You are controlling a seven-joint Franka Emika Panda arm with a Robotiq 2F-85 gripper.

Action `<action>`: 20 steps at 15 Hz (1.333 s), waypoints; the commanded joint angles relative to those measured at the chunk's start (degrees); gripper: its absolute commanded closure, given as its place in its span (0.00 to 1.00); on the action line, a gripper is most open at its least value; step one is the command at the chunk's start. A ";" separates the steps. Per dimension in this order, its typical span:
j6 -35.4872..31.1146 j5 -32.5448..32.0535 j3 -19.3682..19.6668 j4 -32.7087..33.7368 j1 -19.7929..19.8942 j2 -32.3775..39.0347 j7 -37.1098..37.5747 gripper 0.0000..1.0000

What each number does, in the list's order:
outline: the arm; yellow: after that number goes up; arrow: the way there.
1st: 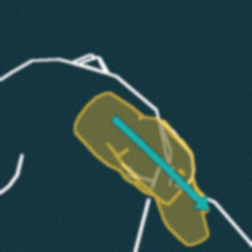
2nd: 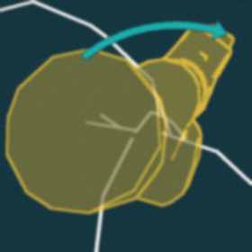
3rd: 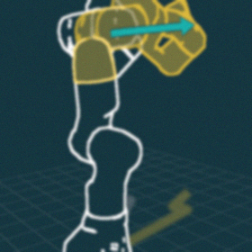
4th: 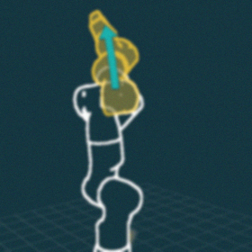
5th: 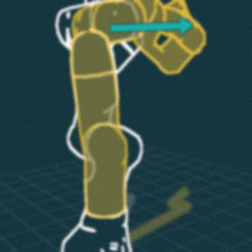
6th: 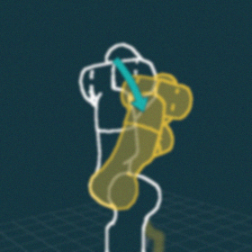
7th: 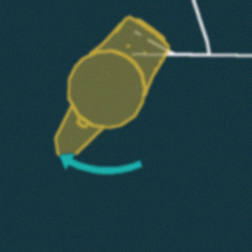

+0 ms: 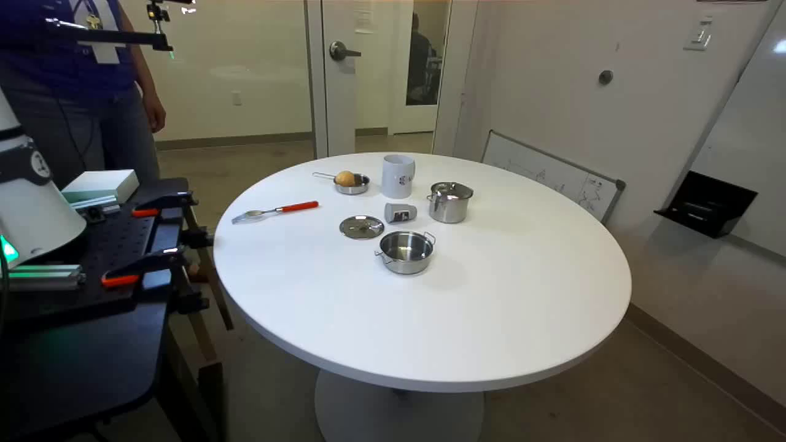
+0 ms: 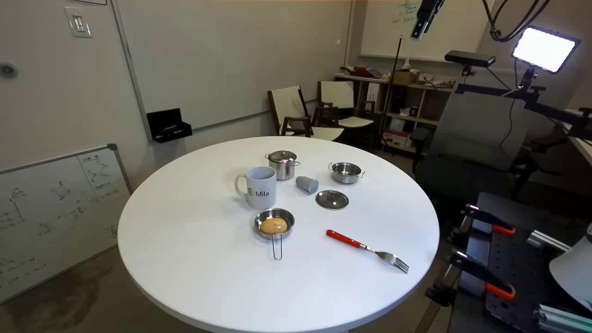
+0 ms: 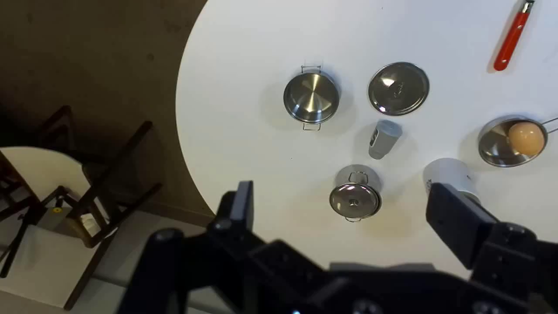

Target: Place the salt shaker upright on the table

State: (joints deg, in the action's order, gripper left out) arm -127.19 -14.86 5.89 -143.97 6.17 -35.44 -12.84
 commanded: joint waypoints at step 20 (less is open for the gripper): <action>0.36 -3.94 -11.25 5.30 -6.82 27.85 15.16 0.00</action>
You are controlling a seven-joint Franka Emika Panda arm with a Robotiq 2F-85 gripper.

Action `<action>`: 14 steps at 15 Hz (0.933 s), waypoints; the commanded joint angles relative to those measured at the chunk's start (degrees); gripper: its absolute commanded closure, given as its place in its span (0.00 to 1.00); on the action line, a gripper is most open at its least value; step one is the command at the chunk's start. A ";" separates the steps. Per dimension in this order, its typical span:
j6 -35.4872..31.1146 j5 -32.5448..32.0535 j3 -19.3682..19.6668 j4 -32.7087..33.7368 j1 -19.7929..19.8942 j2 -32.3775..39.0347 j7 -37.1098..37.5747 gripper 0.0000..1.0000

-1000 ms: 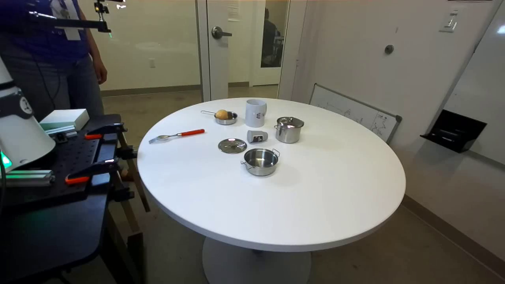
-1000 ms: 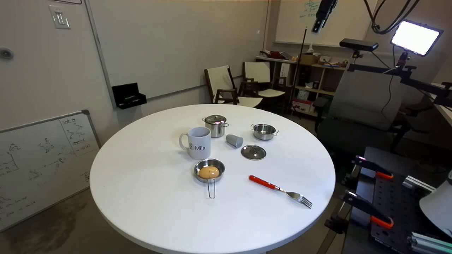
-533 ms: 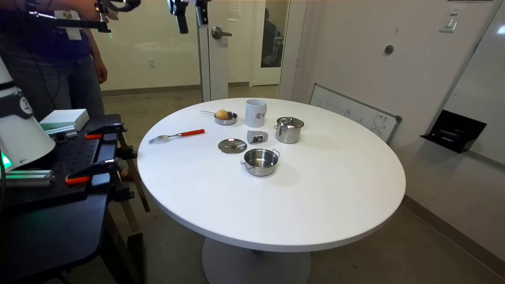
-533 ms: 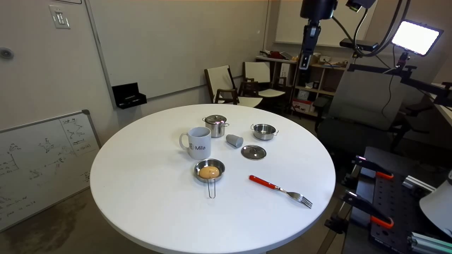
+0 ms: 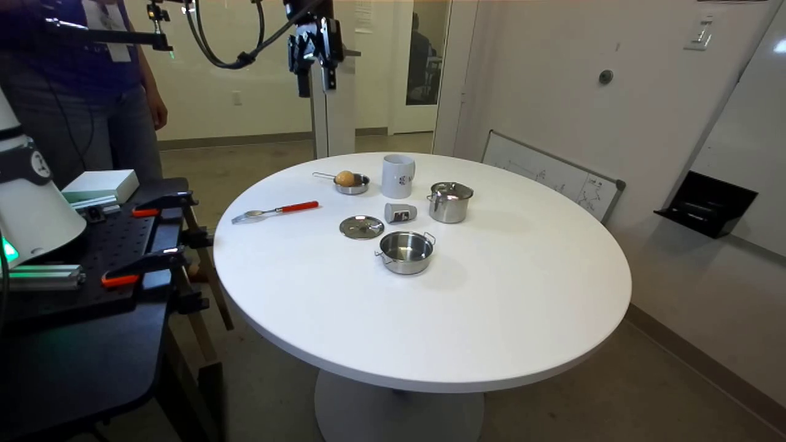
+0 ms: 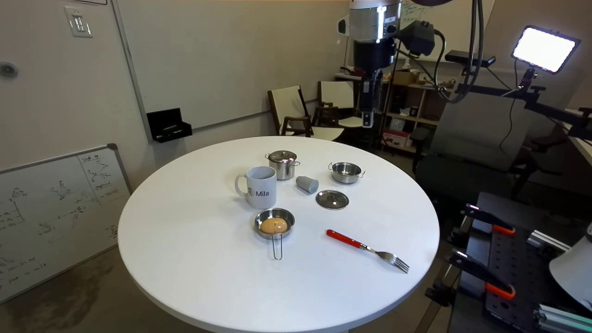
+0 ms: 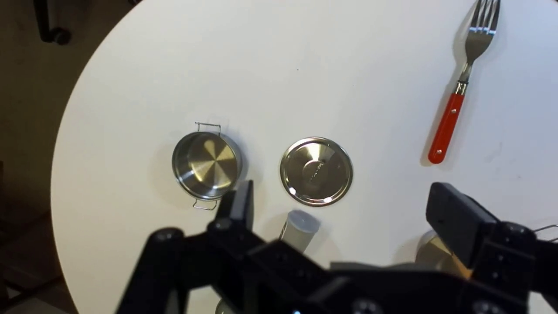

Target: Place the salt shaker upright on the table

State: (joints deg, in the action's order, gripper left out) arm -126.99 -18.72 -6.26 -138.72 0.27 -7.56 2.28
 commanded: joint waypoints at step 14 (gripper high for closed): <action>0.59 -3.27 1.07 12.28 -2.65 18.83 6.31 0.00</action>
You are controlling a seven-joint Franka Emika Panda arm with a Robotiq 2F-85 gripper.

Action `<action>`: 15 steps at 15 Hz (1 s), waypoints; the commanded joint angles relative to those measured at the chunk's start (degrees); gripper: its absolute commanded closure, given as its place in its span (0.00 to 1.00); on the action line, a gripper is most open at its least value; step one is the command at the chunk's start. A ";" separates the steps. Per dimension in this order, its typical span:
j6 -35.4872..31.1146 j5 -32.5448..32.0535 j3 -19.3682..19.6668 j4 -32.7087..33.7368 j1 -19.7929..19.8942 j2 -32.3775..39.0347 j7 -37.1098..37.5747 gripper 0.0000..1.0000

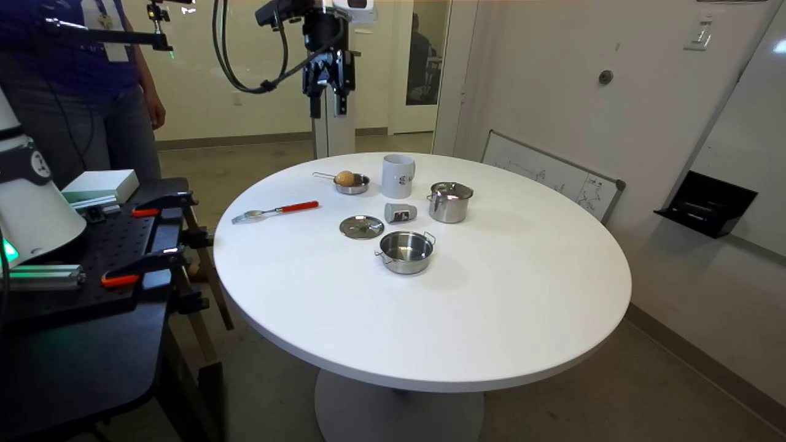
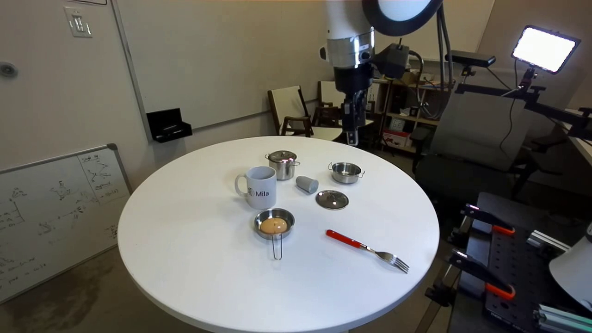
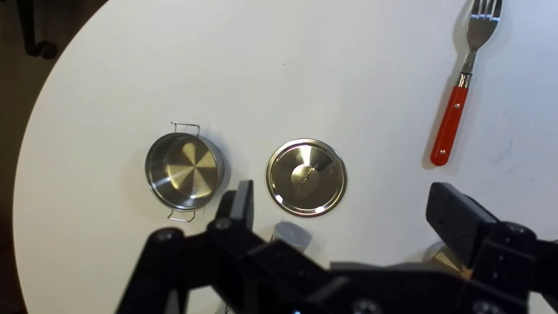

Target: Place the salt shaker upright on the table

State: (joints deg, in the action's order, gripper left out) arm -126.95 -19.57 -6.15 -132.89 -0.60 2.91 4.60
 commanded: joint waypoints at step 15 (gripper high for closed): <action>-1.47 0.15 6.03 22.52 -8.02 26.37 10.42 0.00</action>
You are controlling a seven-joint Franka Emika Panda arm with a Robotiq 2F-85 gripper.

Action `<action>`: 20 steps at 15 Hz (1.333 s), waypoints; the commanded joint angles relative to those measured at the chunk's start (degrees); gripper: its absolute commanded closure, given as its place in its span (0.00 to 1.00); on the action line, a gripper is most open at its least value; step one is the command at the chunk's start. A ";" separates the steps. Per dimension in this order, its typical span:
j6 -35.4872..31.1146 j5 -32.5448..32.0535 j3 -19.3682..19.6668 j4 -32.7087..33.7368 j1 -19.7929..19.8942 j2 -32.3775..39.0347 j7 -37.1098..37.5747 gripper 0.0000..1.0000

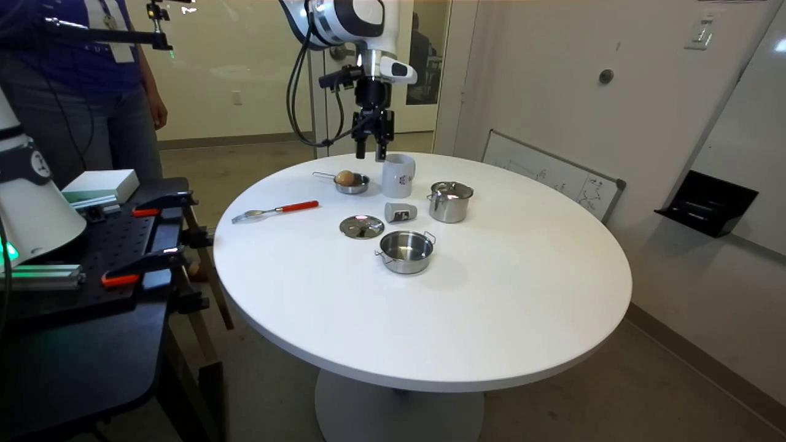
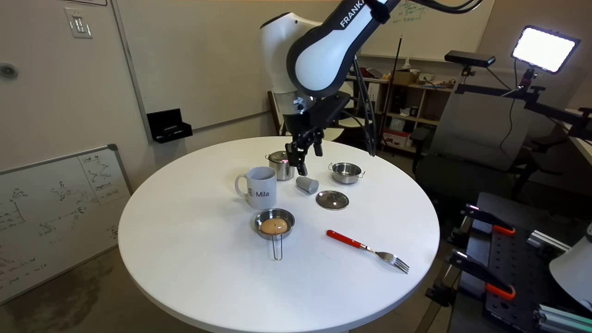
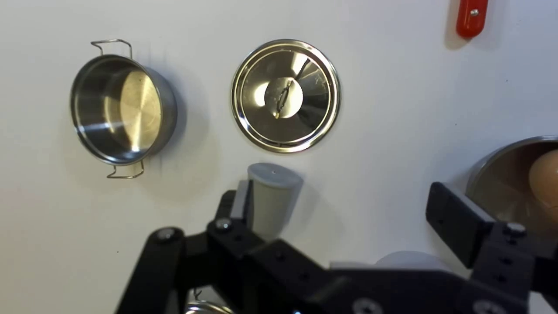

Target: Place the salt shaker upright on the table

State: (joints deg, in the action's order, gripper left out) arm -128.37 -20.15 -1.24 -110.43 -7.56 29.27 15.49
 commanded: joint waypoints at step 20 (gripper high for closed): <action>11.25 4.01 3.41 19.56 -0.53 15.99 -9.36 0.00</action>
State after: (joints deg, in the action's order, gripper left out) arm -122.94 -14.94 1.23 -97.62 -6.94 40.90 8.43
